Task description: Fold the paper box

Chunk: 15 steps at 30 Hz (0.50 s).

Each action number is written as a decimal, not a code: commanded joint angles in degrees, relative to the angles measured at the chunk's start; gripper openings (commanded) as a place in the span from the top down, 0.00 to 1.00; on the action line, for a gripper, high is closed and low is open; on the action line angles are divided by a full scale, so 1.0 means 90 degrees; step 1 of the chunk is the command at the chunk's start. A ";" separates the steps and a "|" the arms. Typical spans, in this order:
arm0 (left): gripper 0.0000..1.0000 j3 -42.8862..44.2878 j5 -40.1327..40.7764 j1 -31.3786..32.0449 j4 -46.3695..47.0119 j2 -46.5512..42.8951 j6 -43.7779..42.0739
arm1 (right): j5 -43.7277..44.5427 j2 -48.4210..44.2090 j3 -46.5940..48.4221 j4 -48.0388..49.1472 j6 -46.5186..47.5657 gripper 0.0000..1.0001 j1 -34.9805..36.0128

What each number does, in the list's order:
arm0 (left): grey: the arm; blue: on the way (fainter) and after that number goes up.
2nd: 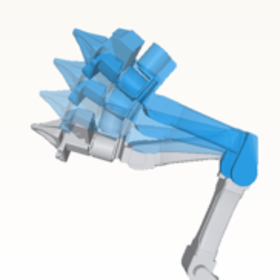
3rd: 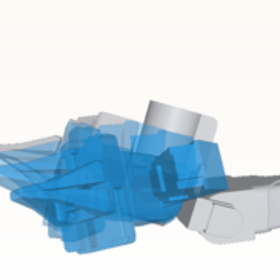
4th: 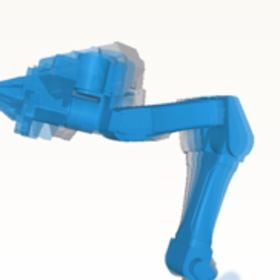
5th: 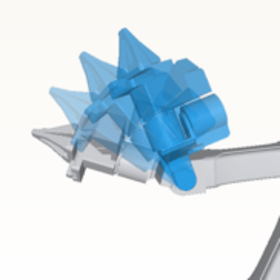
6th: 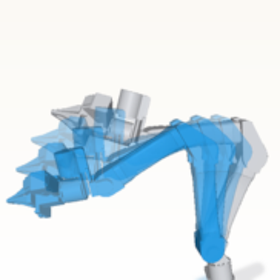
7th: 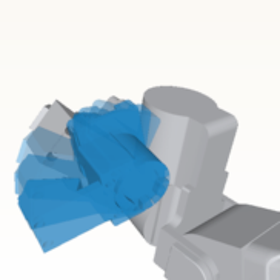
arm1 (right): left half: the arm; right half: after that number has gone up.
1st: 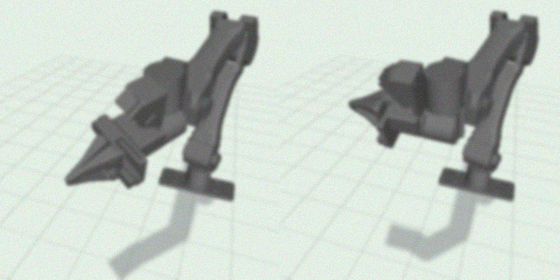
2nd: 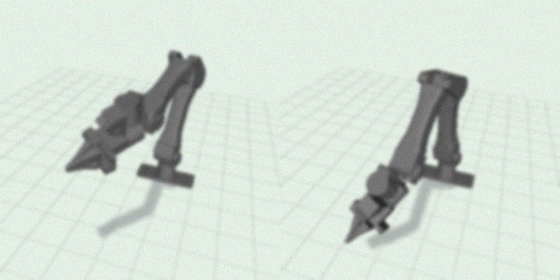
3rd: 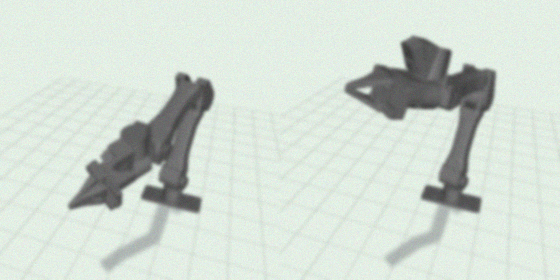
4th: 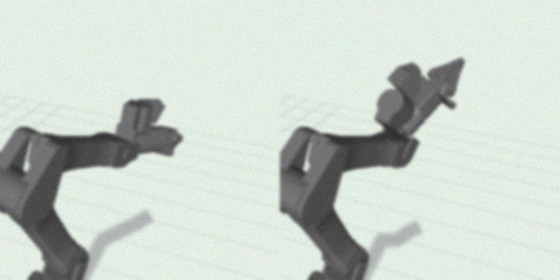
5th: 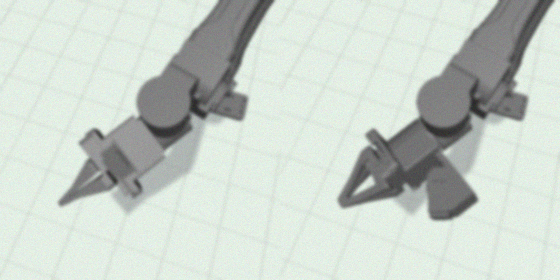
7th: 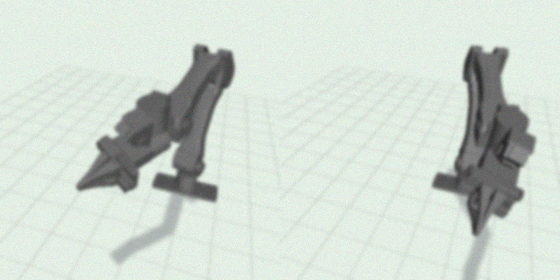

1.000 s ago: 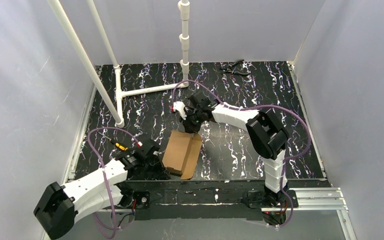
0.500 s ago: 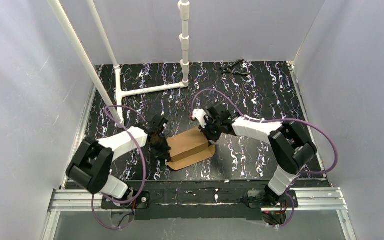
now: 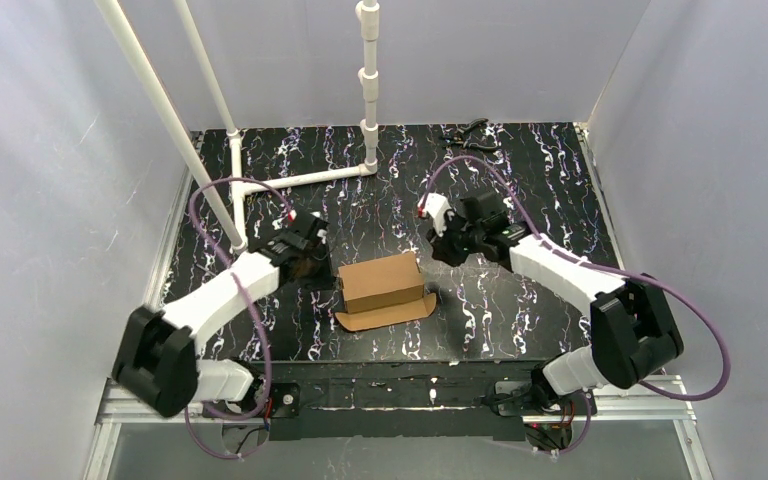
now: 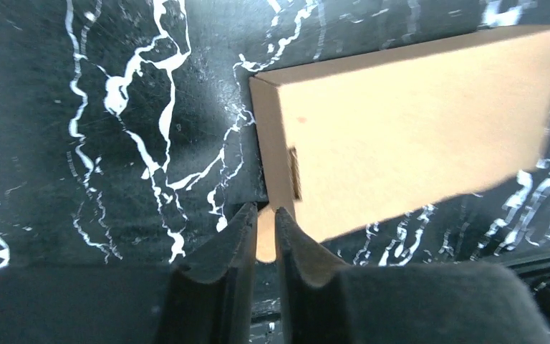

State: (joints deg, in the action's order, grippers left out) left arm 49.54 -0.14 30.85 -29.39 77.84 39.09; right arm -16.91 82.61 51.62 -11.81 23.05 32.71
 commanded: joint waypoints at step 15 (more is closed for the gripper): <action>0.02 -0.4061 -0.1859 -0.0166 0.1554 -0.6861 0.1978 | -0.3346 0.1108 0.3324 -0.3736 0.2798 0.14 -0.0699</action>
State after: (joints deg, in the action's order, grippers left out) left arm 18.31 -9.56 29.74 -22.22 20.47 49.01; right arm -37.21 89.32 75.77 -35.83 42.28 26.26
